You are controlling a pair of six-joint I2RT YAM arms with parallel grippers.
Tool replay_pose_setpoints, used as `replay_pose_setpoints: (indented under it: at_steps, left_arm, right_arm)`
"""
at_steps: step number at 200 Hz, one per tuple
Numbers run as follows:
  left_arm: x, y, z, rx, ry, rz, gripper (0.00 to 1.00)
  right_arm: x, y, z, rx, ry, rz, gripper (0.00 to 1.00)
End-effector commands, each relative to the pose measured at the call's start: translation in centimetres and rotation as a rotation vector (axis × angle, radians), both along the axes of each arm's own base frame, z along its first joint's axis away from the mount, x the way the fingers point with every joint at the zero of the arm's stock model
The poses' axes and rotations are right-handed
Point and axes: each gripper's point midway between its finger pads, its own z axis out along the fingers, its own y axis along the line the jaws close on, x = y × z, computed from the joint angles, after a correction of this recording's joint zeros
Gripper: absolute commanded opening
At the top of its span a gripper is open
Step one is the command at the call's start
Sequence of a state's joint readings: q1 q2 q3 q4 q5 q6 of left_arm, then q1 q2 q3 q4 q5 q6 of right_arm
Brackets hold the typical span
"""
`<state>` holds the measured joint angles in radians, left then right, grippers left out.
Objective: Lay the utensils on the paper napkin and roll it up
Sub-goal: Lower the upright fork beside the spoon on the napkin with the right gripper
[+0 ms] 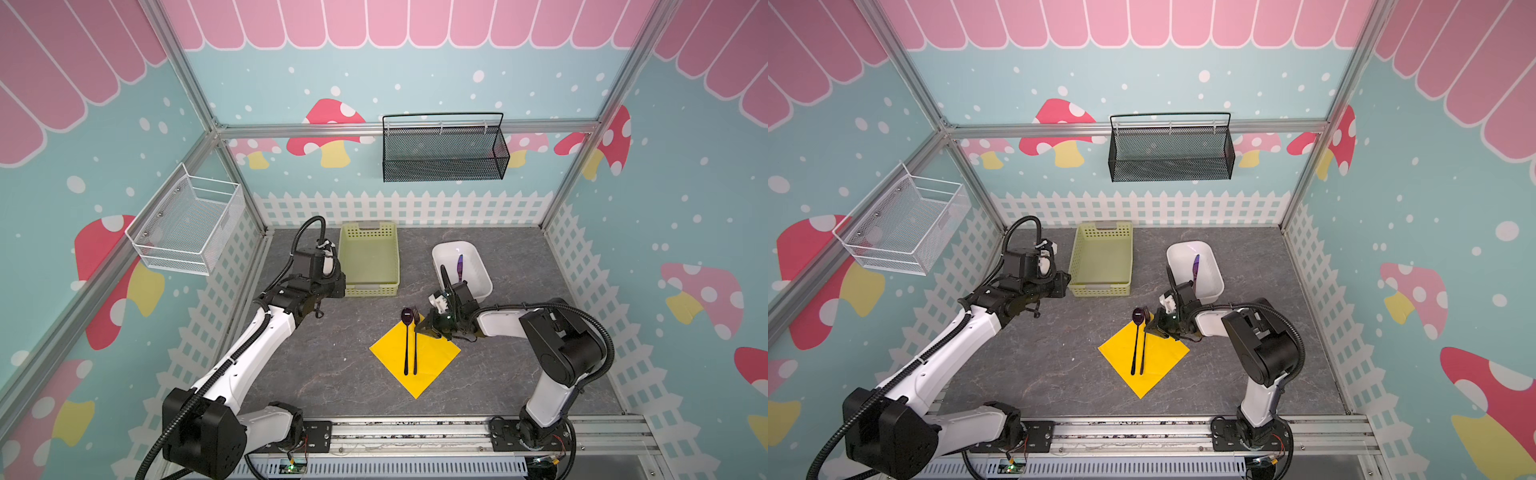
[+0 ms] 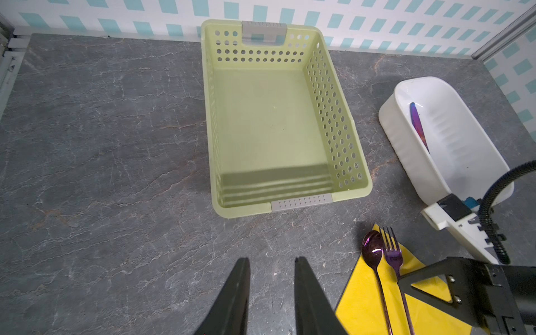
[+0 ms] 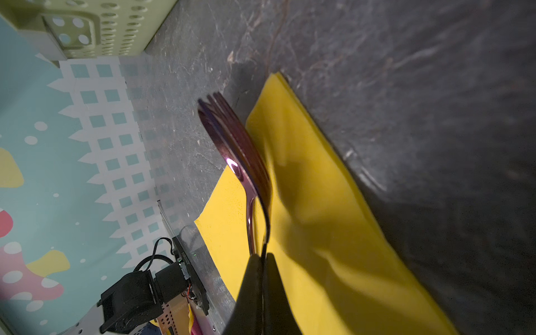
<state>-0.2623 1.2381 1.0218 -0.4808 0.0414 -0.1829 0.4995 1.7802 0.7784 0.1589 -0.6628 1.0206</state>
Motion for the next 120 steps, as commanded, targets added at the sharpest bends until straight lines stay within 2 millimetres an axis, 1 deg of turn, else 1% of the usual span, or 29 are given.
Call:
replay_pose_setpoints:
  at_steps: [1, 120]
  left_arm:
    - [0.37, 0.14, 1.09, -0.001, -0.026, 0.003, 0.29]
    - [0.38, 0.19, 1.17, 0.001, -0.028, 0.003, 0.29]
  right_arm:
    - [0.07, 0.55, -0.05, 0.017, 0.013, 0.005, 0.0]
    - [0.04, 0.87, -0.34, 0.035, 0.027, 0.007, 0.0]
